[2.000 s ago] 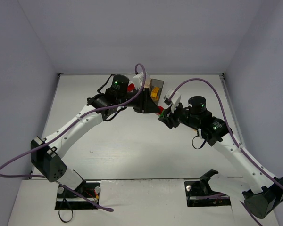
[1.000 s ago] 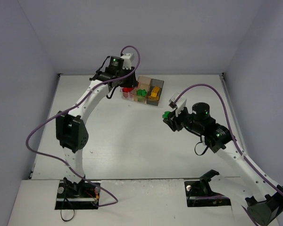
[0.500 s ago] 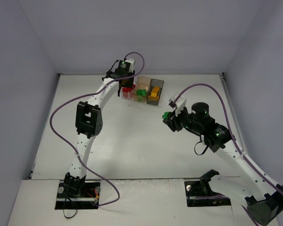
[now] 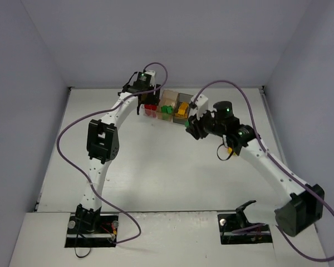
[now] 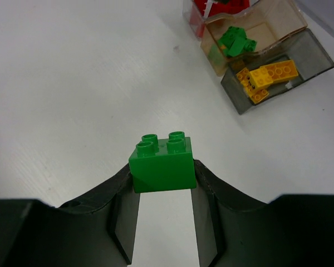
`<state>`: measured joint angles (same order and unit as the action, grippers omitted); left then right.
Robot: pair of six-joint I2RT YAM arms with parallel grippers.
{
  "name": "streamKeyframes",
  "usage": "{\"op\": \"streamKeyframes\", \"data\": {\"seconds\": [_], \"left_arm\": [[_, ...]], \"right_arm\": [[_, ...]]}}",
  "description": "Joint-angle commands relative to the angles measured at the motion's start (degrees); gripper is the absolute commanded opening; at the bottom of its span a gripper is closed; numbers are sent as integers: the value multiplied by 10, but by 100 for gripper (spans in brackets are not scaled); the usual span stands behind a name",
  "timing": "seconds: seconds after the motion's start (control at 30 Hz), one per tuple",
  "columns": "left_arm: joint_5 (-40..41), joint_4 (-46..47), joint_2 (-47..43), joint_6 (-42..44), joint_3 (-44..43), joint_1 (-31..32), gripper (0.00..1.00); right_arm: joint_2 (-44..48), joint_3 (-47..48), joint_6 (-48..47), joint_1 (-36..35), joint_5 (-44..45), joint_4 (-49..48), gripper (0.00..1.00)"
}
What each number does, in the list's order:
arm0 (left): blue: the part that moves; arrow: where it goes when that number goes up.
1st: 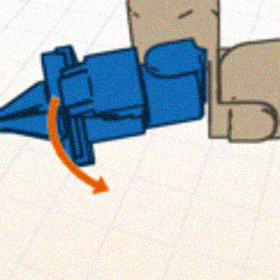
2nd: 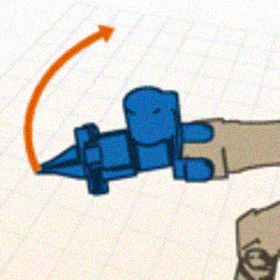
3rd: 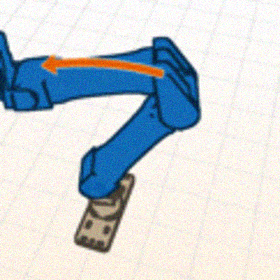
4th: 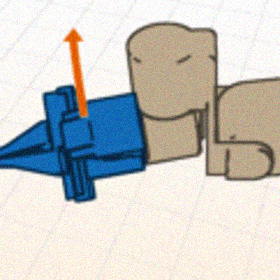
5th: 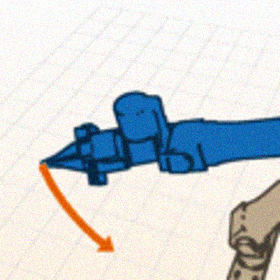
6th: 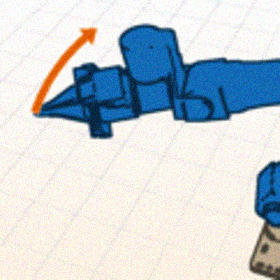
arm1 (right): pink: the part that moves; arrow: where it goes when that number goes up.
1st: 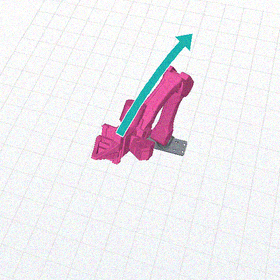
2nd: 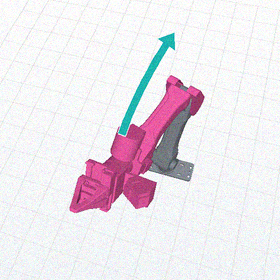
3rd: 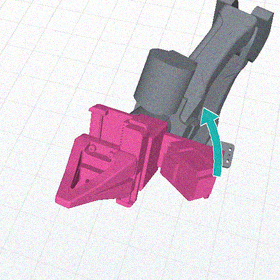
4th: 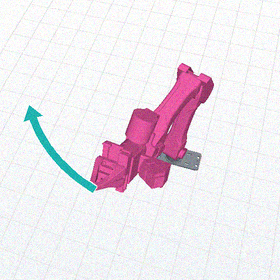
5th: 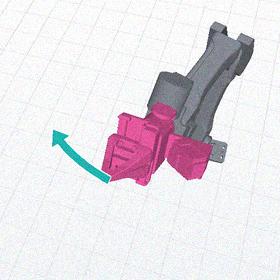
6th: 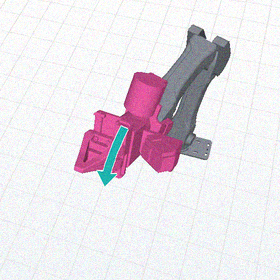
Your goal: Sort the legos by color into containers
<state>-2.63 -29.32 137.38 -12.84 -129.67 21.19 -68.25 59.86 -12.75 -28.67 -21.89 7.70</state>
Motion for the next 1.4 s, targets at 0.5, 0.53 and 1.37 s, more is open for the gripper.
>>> {"op": "streamKeyframes", "data": {"seconds": [0.5, 0.53, 1.37], "left_arm": [[51, -35, -680, -100, 549, -12, 77], [47, -55, -721, -109, 563, -12, 77], [-13, -127, -859, -152, 667, -12, 77]], "right_arm": [[-501, 430, 40, 48, -28, -156, 0], [-527, 440, 41, 48, -21, -164, 0], [-525, 440, 75, 59, 103, -177, 64]]}}
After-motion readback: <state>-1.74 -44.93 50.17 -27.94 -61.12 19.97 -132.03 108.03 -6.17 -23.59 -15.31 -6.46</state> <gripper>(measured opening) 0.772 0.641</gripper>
